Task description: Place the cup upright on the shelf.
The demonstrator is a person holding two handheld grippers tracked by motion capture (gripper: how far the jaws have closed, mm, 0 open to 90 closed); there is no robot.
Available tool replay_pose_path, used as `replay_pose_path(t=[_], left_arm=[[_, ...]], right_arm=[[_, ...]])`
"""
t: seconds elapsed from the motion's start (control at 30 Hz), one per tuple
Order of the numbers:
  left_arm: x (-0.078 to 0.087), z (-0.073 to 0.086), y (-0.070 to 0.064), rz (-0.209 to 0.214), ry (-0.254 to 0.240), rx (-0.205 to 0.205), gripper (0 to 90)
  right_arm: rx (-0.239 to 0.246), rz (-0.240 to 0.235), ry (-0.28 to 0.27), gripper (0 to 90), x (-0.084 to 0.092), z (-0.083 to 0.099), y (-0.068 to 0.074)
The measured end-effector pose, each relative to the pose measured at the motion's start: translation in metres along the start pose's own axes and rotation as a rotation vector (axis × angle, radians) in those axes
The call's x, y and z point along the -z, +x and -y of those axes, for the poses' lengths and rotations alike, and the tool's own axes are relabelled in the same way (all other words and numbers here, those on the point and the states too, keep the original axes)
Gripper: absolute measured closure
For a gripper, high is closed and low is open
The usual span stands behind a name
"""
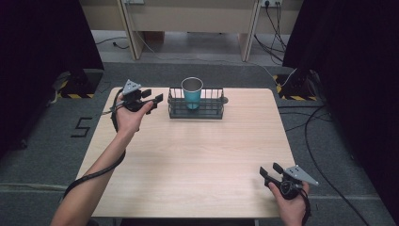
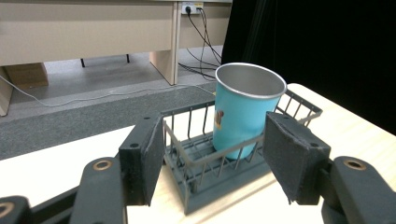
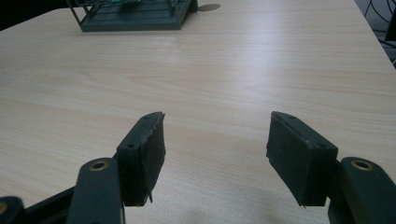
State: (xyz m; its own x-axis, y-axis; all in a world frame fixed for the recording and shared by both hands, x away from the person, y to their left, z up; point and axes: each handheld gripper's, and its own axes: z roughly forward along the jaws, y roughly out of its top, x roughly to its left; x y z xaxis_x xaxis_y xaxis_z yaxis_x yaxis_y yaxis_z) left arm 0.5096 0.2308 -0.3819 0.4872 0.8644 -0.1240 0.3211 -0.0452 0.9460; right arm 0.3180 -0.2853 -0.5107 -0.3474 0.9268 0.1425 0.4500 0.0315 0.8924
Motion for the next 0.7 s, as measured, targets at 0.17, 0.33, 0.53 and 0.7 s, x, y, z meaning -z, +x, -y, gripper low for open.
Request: replay_pose_path(t=[0.17, 0.33, 0.53, 0.7], left_arm=[[0.017, 0.013, 0.004, 0.005, -0.005, 0.01, 35.7], [0.032, 0.022, 0.008, -0.007, -0.017, 0.018, 32.4], [0.047, 0.034, 0.009, -0.018, -0.018, 0.003, 32.0], [0.058, 0.046, 0.009, -0.031, -0.016, -0.002, 31.7]], right_arm=[[0.002, 0.0, -0.001, 37.4, 0.0, 0.0, 0.0], [-0.001, 0.002, 0.003, 37.4, 0.0, 0.0, 0.001], [0.0, 0.004, 0.003, 37.4, 0.0, 0.0, 0.001], [0.0, 0.004, 0.002, 37.4, 0.0, 0.0, 0.0]])
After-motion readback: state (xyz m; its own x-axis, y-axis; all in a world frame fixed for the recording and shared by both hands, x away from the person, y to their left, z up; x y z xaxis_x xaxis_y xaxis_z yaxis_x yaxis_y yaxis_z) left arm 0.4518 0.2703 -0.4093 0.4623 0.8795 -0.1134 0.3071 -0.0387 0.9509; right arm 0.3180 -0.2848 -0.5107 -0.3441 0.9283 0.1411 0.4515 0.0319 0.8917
